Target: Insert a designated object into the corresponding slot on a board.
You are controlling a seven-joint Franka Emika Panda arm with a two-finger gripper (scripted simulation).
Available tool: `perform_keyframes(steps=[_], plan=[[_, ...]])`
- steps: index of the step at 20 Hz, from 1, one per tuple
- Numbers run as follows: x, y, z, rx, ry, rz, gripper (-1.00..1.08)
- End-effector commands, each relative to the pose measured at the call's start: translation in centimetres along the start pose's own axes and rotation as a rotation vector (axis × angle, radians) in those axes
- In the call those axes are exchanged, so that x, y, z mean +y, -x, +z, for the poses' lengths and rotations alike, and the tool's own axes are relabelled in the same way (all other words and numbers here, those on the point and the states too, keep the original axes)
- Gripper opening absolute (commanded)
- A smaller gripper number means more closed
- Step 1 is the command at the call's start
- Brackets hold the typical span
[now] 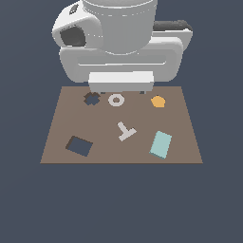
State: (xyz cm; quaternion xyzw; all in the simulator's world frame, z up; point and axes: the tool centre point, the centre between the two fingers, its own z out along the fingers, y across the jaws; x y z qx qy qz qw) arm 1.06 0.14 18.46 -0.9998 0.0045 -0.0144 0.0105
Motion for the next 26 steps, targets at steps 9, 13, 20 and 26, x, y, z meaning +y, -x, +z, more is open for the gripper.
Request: perform_keyframes(steps=[9, 13, 20, 26], plan=[[-0.9, -0.3, 0.9, -0.001, 0.002, 0.026, 1.00], [-1.9, -0.7, 2.0, -0.003, 0.004, 0.059, 1.00], [-4.8, -2.1, 5.0, -0.008, 0.010, 0.150, 1.00], [-7.6, -3.9, 8.4, -0.014, 0.017, 0.249, 1.00]])
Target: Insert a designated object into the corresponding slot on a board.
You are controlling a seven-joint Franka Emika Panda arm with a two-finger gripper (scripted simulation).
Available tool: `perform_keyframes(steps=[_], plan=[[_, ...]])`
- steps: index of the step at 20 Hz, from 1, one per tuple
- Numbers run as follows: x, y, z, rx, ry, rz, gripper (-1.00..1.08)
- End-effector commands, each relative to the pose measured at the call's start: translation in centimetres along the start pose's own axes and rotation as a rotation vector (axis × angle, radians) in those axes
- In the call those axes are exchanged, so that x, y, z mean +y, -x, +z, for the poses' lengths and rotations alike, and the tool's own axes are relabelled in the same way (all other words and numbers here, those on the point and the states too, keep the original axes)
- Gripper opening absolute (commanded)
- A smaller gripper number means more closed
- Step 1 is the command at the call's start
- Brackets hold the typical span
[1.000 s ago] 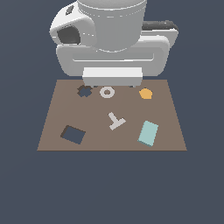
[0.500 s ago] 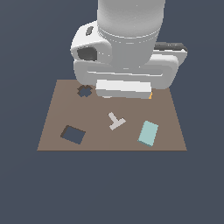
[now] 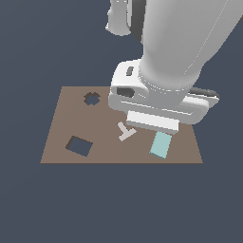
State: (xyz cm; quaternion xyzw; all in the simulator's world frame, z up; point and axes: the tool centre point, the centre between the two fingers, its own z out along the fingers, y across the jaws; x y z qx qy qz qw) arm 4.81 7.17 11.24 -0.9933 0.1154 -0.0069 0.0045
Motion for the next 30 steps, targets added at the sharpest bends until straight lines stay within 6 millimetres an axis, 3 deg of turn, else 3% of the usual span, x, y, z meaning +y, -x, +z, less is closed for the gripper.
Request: perform_keyframes(steps=[1, 13, 25, 30], plan=[[-1.3, -0.5, 1.4, -0.002, 0.003, 0.043, 1.00], [-5.2, -2.8, 5.6, -0.010, 0.011, 0.172, 1.00], [-5.8, -3.3, 6.5, -0.012, 0.012, 0.193, 1.00], [-5.9, -3.3, 8.0, -0.012, 0.012, 0.194, 1.00]])
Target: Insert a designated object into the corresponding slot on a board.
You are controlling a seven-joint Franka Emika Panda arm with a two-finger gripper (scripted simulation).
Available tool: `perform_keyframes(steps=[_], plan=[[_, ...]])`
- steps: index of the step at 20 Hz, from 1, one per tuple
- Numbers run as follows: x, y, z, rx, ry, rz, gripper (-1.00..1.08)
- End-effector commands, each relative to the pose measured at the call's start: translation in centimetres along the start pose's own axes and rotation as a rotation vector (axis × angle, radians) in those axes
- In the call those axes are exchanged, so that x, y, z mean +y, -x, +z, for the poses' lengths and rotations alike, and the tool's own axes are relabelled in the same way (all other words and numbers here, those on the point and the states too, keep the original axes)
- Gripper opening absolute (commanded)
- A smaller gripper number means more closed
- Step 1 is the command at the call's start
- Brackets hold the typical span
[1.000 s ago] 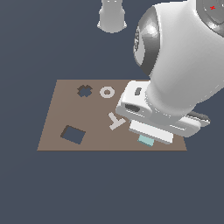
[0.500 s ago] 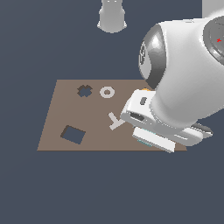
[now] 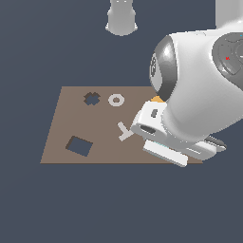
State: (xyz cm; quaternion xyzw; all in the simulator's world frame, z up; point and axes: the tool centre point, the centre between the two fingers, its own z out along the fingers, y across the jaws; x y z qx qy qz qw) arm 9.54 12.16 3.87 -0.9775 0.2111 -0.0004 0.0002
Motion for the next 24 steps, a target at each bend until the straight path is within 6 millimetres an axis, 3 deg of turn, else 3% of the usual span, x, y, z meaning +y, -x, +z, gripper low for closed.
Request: perform_keyframes(steps=[1, 3, 4, 17, 24], plan=[[0.0, 0.0, 0.7, -0.001, 0.000, 0.001, 1.00], [0.0, 0.0, 0.9, -0.001, 0.000, 0.001, 1.00], [0.0, 0.0, 0.9, -0.001, 0.000, 0.001, -1.00], [0.0, 0.0, 0.8, -0.001, 0.000, 0.005, -1.00], [0.5, -1.3, 0.8, -0.001, 0.000, 0.079, -1.00]])
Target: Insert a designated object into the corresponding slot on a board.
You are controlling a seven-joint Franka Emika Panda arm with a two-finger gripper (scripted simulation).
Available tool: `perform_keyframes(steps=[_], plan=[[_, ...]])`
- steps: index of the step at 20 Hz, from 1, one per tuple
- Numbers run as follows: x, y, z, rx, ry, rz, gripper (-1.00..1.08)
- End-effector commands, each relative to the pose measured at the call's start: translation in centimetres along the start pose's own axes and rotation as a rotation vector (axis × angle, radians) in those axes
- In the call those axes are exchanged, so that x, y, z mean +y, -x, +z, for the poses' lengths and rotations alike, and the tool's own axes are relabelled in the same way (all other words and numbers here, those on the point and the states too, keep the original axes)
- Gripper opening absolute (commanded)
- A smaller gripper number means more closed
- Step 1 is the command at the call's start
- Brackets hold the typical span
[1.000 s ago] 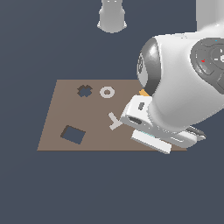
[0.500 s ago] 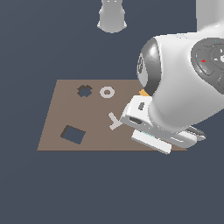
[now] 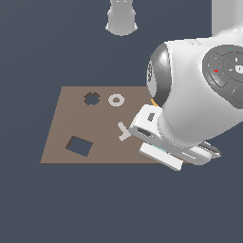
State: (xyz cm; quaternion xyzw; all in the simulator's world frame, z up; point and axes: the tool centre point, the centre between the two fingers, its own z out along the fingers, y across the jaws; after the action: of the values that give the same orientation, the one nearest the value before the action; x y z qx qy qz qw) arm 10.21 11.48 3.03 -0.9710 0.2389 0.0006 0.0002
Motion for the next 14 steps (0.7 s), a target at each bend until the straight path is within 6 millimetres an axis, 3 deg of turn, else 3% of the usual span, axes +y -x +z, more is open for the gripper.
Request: perform_keyframes(steps=[1, 7, 14], plan=[[0.3, -0.7, -0.1, 0.001, 0.000, 0.040, -1.00], [1.6, -3.2, -0.2, 0.001, -0.001, 0.191, -1.00], [4.4, -6.8, -0.4, 0.001, -0.001, 0.434, -1.00]])
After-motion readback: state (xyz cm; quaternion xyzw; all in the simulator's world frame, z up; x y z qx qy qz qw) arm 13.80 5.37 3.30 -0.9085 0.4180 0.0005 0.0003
